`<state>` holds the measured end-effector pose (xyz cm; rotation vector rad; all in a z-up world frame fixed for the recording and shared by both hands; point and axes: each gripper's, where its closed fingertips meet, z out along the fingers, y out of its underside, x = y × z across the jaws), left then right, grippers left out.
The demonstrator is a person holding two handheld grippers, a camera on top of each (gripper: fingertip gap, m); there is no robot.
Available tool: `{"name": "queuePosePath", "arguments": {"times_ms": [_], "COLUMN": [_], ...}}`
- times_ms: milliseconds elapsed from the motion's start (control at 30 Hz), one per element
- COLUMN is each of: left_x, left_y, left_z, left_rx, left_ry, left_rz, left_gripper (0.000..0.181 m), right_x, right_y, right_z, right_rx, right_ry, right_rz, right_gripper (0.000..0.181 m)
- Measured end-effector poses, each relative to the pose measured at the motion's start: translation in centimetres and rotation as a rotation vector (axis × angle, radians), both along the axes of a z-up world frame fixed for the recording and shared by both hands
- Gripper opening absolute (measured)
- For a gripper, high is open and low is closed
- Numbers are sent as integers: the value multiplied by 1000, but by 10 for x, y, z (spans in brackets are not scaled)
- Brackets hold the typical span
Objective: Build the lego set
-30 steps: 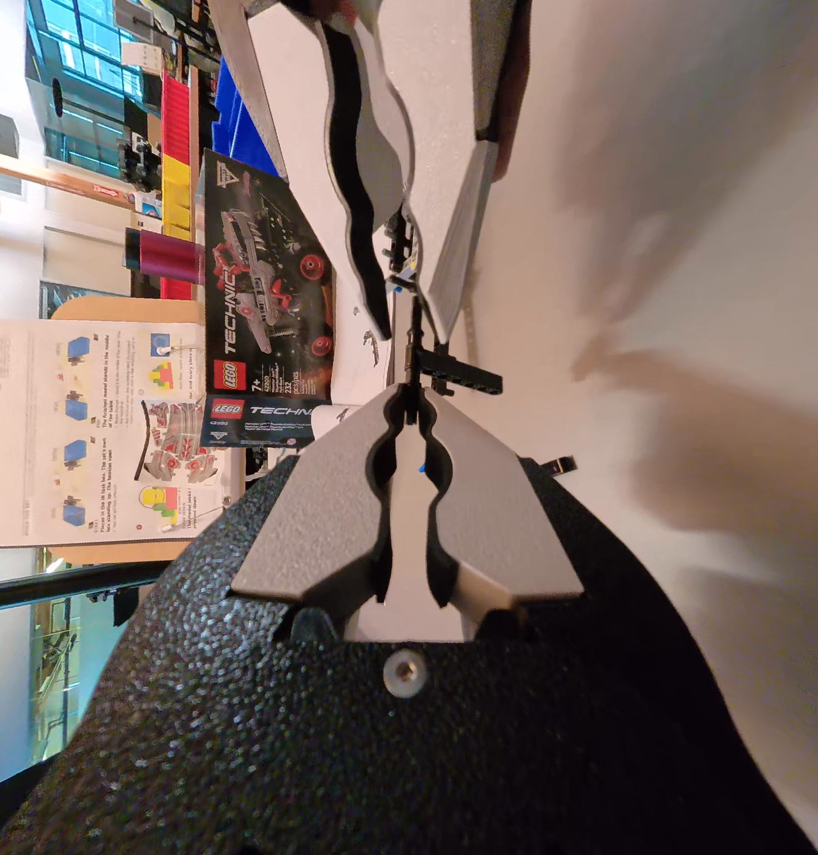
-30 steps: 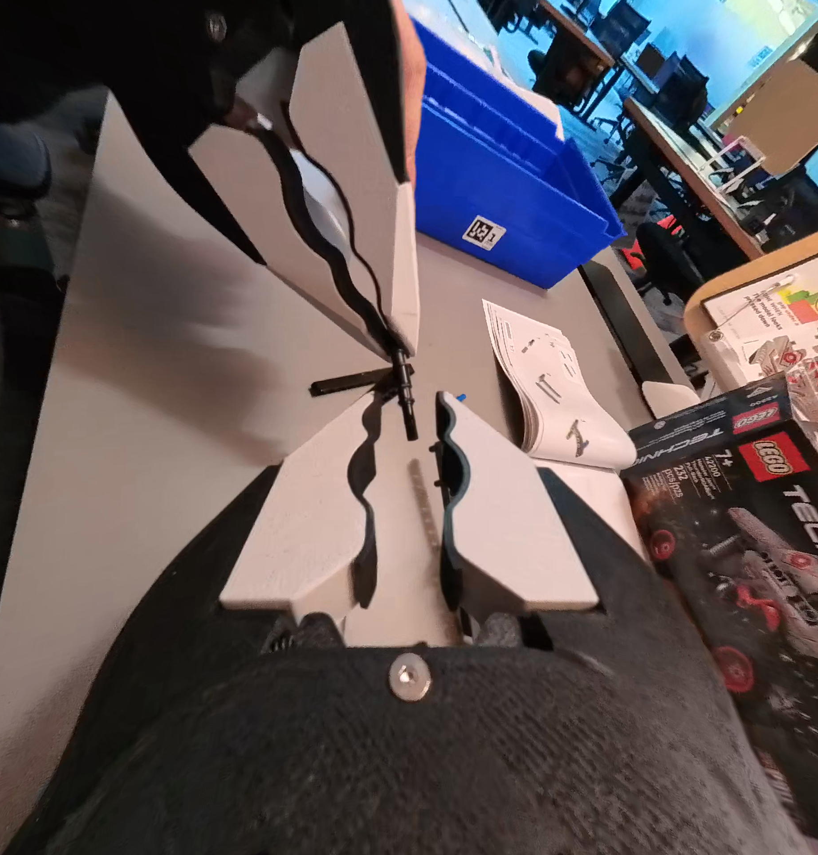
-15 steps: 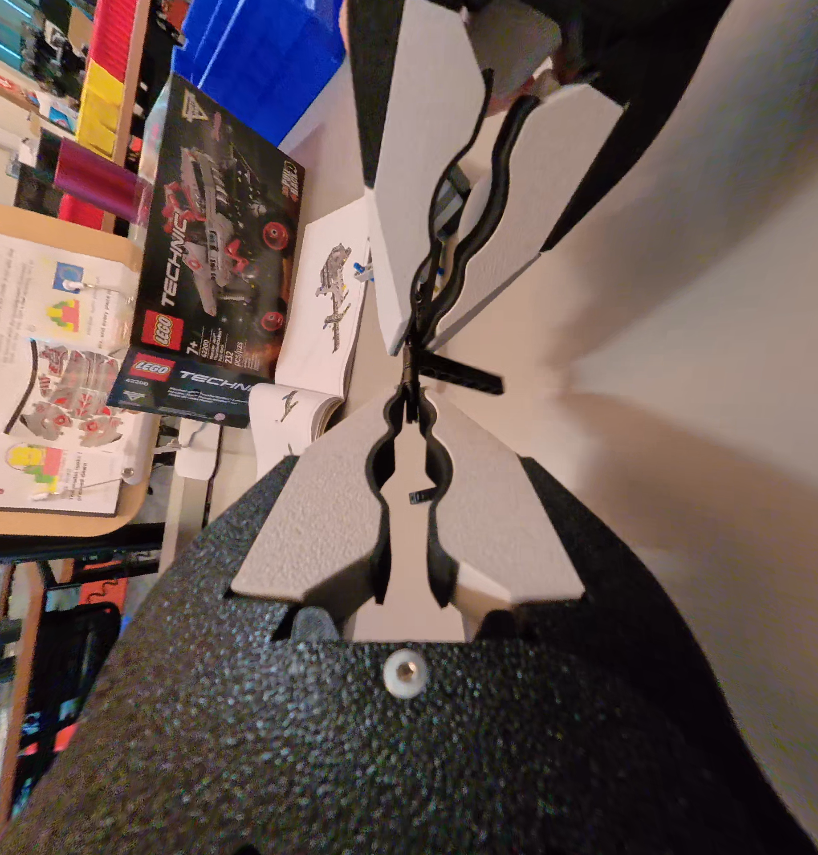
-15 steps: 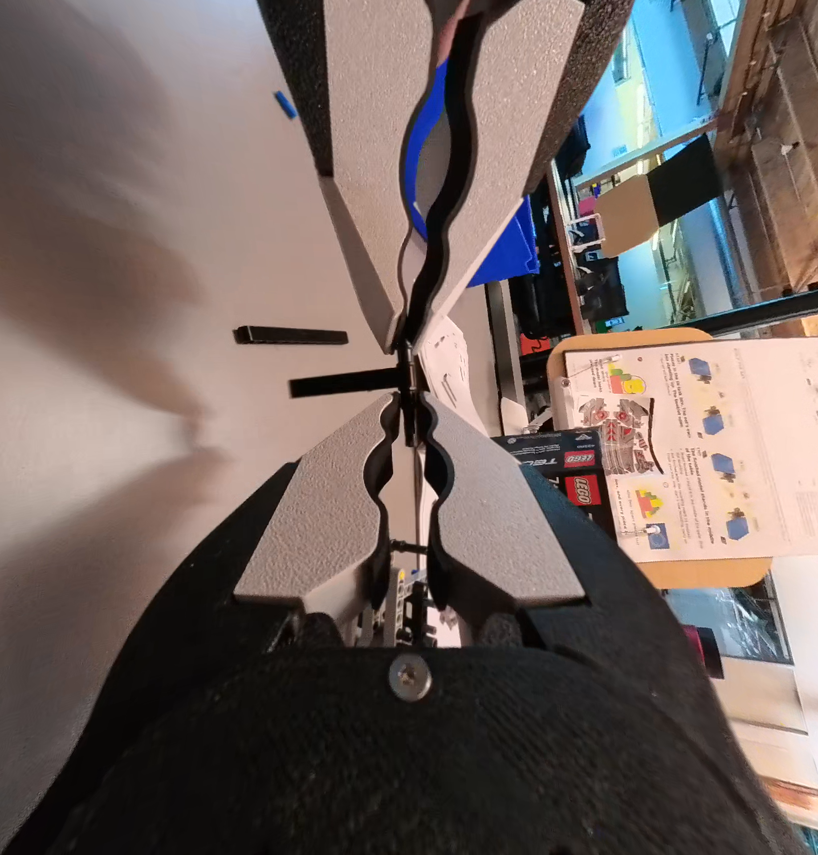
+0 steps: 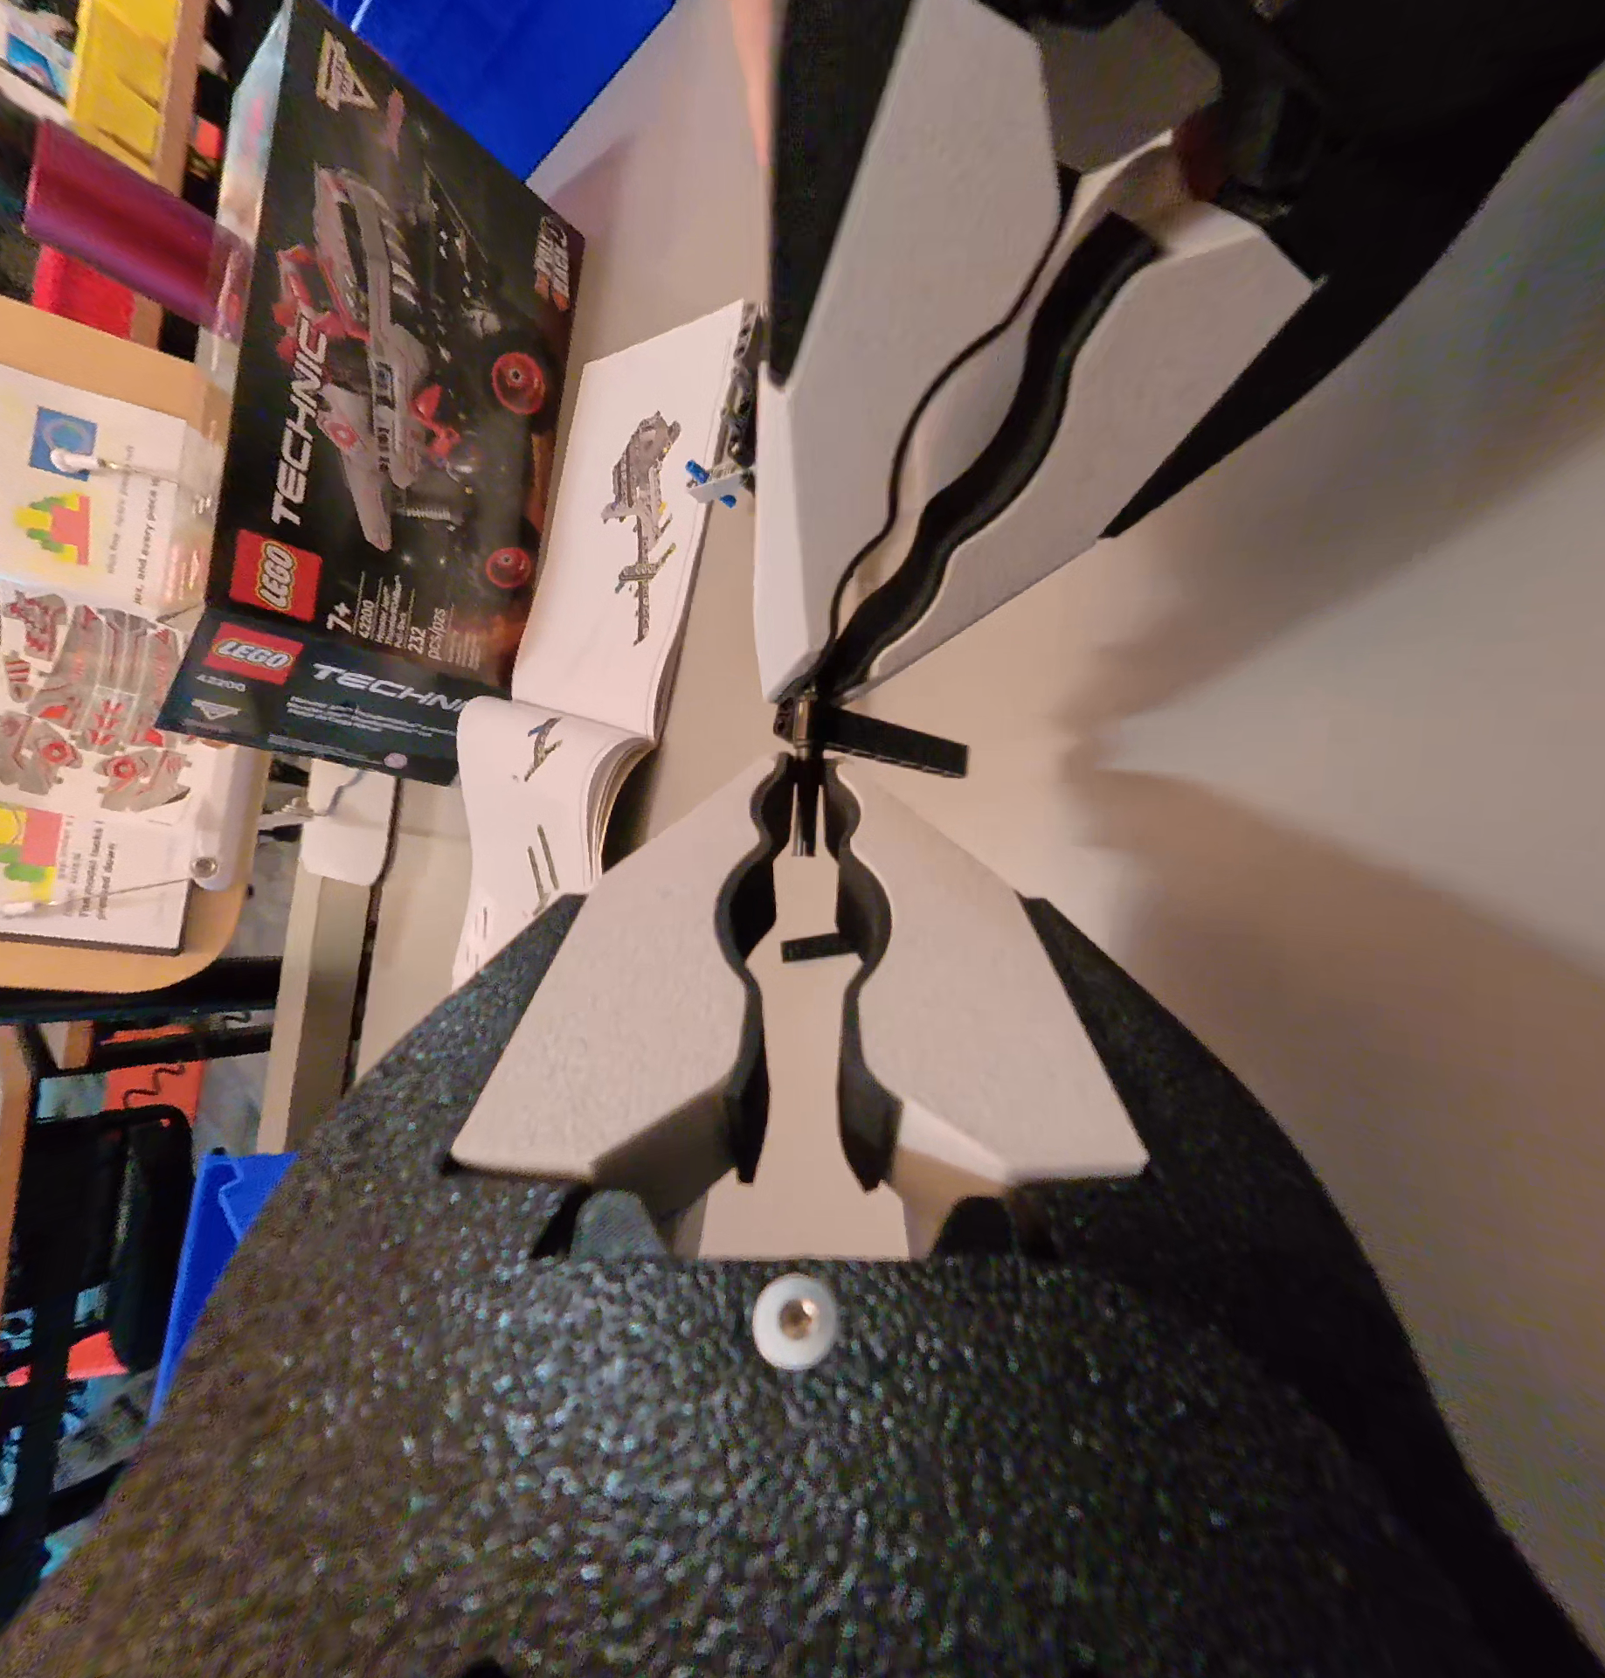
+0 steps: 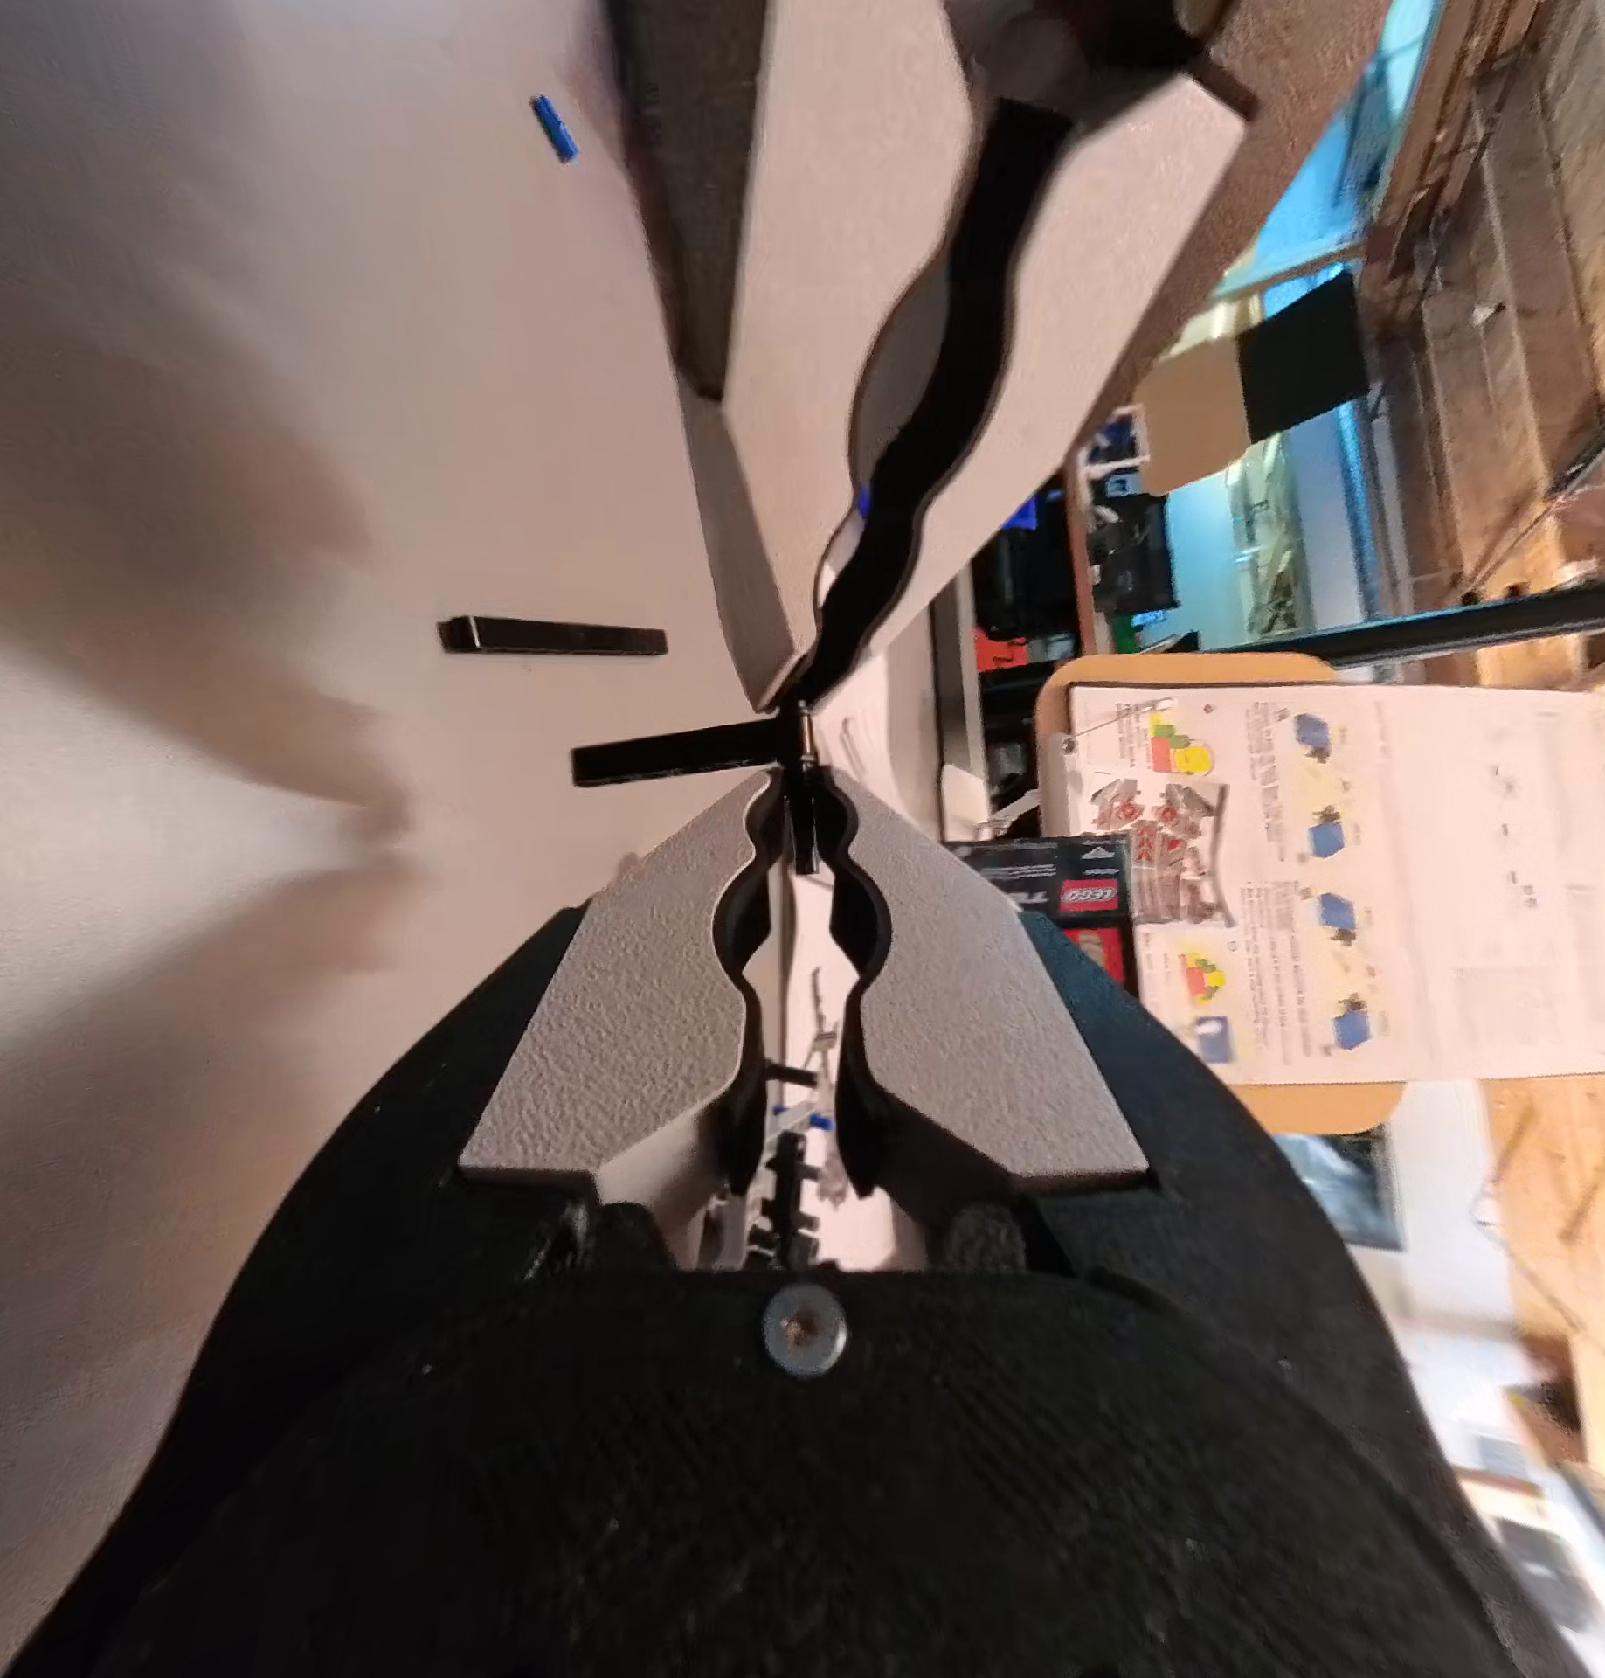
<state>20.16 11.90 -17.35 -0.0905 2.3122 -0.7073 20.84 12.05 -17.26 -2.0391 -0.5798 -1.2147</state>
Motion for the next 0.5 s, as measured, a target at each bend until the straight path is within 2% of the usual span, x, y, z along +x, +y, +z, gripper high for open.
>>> {"name": "queuePosePath", "arguments": {"times_ms": [167, 267, 400, 500], "left_x": [-3, -3, -6, -5], "left_y": [-6, -5, -5, -4], "left_z": [0, -4, -5, -5], "left_rx": [55, 51, -106, -21], "left_ry": [-96, -40, 149, 32], "left_rz": [-51, -29, 18, -26], "left_gripper": [4, 4, 3, 3], "right_x": [-2, -1, -2, -1], "right_y": [-5, -4, -4, -4], "right_z": [-4, -7, -8, -8], "right_rx": [46, 12, 26, 23], "right_ry": [207, 145, 109, 139], "right_rz": [7, 1, 2, -12], "right_gripper": [4, 4, 4, 4]}}
